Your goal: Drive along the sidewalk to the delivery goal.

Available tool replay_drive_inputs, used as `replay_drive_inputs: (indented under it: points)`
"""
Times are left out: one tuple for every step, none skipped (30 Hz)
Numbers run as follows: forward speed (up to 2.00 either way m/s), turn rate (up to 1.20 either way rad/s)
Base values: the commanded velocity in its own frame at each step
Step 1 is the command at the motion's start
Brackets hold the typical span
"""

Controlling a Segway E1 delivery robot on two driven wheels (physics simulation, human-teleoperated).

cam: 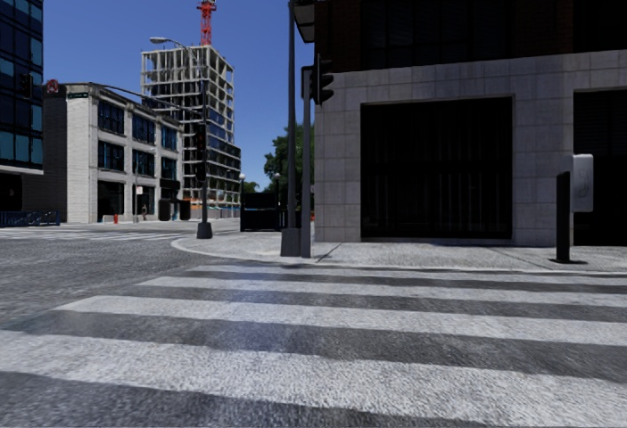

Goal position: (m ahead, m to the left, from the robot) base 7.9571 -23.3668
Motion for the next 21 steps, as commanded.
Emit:
replay_drive_inputs:
  points:
    - [2.00,-0.27]
    - [2.00,-0.27]
    - [2.00,-0.27]
    - [2.00,-0.27]
    - [2.00,-0.27]
    - [2.00,-0.27]
    - [2.00,-0.27]
    - [2.00,-0.27]
    - [2.00,-0.28]
    - [2.00,-0.28]
    - [2.00,-0.28]
    - [2.00,-0.28]
    - [2.00,-0.29]
    - [2.00,-0.29]
    - [2.00,-0.30]
    - [2.00,-0.30]
    - [2.00,-0.30]
    - [2.00,-0.30]
    - [2.00,-0.30]
    - [2.00,-0.30]
    - [2.00,-0.31]
